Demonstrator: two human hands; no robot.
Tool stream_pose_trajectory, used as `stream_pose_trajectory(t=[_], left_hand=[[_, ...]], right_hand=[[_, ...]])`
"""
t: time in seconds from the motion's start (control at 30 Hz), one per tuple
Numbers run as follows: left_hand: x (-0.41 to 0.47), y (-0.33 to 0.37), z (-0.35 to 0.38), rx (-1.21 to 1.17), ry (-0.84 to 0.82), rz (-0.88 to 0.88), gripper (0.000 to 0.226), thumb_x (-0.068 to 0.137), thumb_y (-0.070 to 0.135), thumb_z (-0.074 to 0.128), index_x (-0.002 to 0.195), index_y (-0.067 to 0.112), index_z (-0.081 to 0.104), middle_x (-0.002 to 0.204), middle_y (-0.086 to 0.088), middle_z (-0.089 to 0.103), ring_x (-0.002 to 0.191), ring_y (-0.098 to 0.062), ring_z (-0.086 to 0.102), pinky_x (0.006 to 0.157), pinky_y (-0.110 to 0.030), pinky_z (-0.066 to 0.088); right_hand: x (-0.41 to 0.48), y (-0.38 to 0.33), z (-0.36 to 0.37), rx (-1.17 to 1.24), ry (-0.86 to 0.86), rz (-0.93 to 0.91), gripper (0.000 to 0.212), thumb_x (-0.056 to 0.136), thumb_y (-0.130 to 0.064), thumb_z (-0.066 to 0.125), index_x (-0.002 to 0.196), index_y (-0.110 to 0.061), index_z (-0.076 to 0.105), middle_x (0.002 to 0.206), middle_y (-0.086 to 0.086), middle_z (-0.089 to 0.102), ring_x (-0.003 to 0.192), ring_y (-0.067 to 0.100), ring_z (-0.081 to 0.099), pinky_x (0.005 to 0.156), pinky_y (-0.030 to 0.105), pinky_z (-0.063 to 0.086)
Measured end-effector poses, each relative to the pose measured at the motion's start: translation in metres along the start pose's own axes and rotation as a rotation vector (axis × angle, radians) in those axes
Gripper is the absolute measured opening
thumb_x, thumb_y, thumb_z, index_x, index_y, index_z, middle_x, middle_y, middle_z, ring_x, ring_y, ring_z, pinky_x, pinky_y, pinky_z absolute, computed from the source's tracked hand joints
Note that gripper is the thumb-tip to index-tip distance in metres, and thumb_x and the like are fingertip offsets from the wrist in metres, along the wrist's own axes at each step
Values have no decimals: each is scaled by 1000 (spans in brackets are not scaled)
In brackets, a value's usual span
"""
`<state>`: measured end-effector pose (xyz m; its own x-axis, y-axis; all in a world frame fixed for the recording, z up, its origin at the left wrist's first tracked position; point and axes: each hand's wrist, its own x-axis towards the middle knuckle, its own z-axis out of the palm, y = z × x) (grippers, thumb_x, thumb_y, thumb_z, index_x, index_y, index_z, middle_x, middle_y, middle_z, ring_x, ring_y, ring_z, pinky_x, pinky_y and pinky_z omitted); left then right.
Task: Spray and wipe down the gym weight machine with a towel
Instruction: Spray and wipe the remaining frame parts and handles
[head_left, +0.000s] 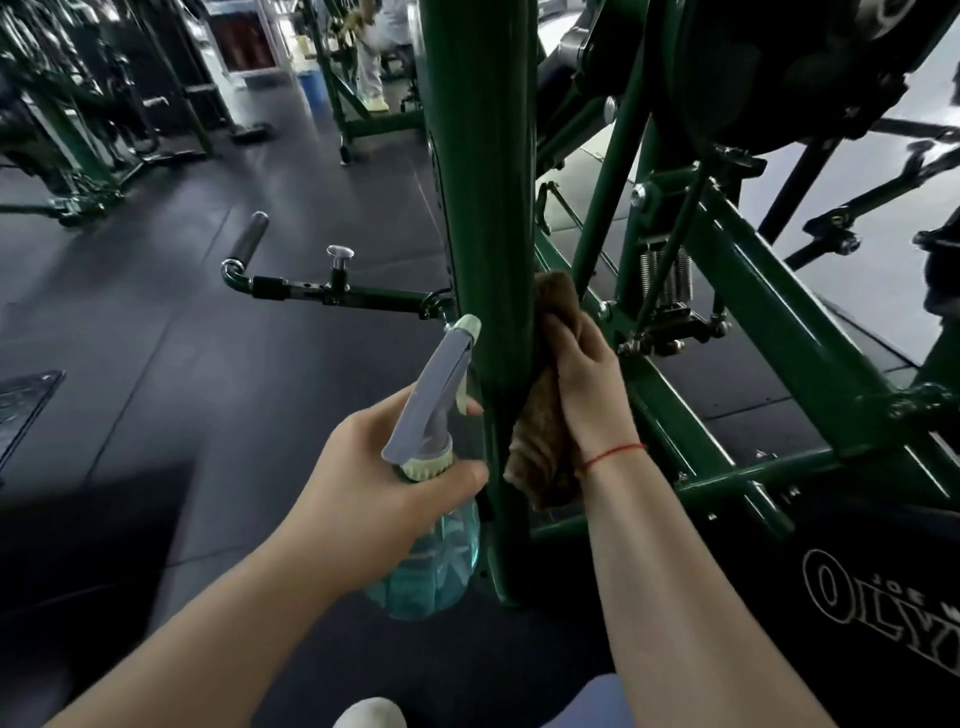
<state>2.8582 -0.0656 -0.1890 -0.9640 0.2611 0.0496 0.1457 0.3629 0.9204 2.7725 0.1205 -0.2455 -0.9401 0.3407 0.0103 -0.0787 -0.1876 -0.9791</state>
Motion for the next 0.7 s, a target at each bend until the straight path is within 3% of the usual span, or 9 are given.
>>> stream_pose_trajectory(t=[0.07, 0.23, 0.33, 0.43, 0.57, 0.7], left_hand=[[-1, -6, 3, 9, -28, -39, 29, 69, 29, 78, 95, 40, 70, 82, -24, 63, 57, -35, 55, 58, -54, 54], [2, -22, 6, 43, -59, -66, 31, 65, 40, 78, 94, 38, 68, 78, -17, 63, 60, -26, 52, 58, -54, 50], [5, -27, 8, 75, -68, -72, 25, 69, 35, 78, 91, 43, 69, 76, -13, 65, 60, -25, 54, 56, -51, 50], [10, -30, 9, 96, -85, -63, 23, 72, 28, 83, 75, 46, 69, 74, -16, 64, 58, -23, 56, 54, -40, 52], [12, -34, 14, 115, -83, -62, 13, 68, 34, 76, 76, 33, 65, 72, -20, 59, 57, -33, 55, 51, -39, 50], [12, -34, 19, 102, -61, -62, 26, 70, 37, 76, 95, 36, 67, 79, -15, 65, 67, -41, 61, 61, -46, 55]], right_hand=[[-10, 33, -7, 23, 11, 135, 16, 100, -23, 57, 98, -28, 72, 104, 11, 74, 105, 33, 69, 97, 53, 54], [-34, 90, -13, 86, 103, 358, 17, 100, -27, 56, 99, -31, 73, 102, 6, 76, 99, 26, 71, 95, 46, 55], [-38, 90, -12, 99, 131, 316, 20, 97, -21, 54, 92, -28, 73, 94, 8, 74, 101, 35, 69, 97, 54, 53], [-33, 69, -4, 117, 117, 206, 17, 89, -28, 55, 85, -30, 72, 97, 16, 71, 103, 42, 66, 97, 61, 51], [1, 37, 2, 171, 11, 43, 17, 86, -30, 58, 85, -32, 75, 106, 21, 71, 109, 45, 64, 98, 59, 51], [40, 26, 7, 76, -105, 217, 21, 83, -33, 65, 91, -17, 76, 94, 14, 74, 94, 34, 69, 96, 51, 53]])
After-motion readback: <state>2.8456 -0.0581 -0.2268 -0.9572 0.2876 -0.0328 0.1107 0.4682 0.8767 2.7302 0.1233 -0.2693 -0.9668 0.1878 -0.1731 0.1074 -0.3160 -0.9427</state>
